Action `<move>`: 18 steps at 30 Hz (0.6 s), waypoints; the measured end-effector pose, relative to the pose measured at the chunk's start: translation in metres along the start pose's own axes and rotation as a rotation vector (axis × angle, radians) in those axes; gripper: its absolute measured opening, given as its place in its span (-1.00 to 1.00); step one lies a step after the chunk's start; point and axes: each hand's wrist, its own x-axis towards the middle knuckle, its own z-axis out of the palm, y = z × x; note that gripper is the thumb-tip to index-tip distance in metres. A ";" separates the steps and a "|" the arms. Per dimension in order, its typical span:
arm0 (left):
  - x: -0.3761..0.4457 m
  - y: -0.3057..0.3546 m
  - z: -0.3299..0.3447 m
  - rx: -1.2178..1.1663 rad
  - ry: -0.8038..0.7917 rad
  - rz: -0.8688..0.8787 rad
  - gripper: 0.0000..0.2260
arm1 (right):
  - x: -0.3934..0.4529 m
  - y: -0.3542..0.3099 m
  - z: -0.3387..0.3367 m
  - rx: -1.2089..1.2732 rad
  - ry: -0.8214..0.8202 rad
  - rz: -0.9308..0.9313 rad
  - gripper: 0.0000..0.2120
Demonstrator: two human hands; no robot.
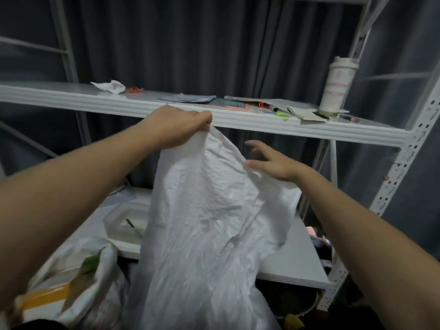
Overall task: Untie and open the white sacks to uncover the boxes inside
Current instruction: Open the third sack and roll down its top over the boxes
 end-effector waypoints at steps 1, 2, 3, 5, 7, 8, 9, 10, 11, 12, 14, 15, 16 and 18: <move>-0.002 -0.004 -0.006 0.027 -0.001 0.004 -0.88 | 0.001 -0.007 0.005 0.042 -0.056 0.021 -0.64; -0.005 -0.008 -0.009 0.051 -0.009 -0.002 -0.89 | 0.001 -0.010 0.014 0.048 -0.090 0.035 -0.69; -0.009 -0.013 -0.011 0.078 -0.023 -0.013 -0.90 | 0.000 -0.009 0.022 0.034 -0.080 0.045 -0.71; -0.018 -0.025 -0.012 0.167 -0.091 -0.048 -0.93 | -0.002 -0.008 0.026 -0.106 0.040 0.032 -0.65; -0.025 -0.038 -0.016 0.220 -0.156 -0.087 -0.91 | 0.002 -0.017 0.010 -0.429 0.211 0.004 -0.58; -0.026 -0.044 -0.022 0.227 -0.155 -0.123 -0.91 | 0.006 -0.026 -0.003 -0.600 0.315 -0.037 -0.58; -0.026 -0.050 -0.032 0.212 -0.119 -0.180 -0.90 | 0.010 -0.040 -0.019 -0.720 0.427 -0.087 -0.61; -0.024 -0.055 -0.044 0.170 -0.060 -0.251 -0.86 | 0.011 -0.057 -0.035 -0.784 0.545 -0.144 -0.64; -0.022 -0.060 -0.057 0.118 0.006 -0.322 -0.81 | 0.008 -0.072 -0.048 -0.810 0.658 -0.198 -0.68; -0.021 -0.065 -0.067 0.076 0.069 -0.371 -0.77 | 0.007 -0.082 -0.056 -0.812 0.751 -0.249 -0.71; -0.024 -0.064 -0.074 0.066 0.081 -0.399 -0.75 | 0.006 -0.085 -0.059 -0.780 0.702 -0.259 -0.73; -0.029 -0.060 -0.070 0.073 0.018 -0.373 -0.78 | 0.004 -0.080 -0.055 -0.751 0.557 -0.224 -0.73; -0.034 -0.055 -0.062 0.078 -0.054 -0.333 -0.80 | 0.002 -0.073 -0.052 -0.714 0.397 -0.200 -0.71; -0.044 -0.044 -0.045 0.052 -0.174 -0.273 -0.82 | -0.006 -0.061 -0.047 -0.703 0.245 -0.195 -0.66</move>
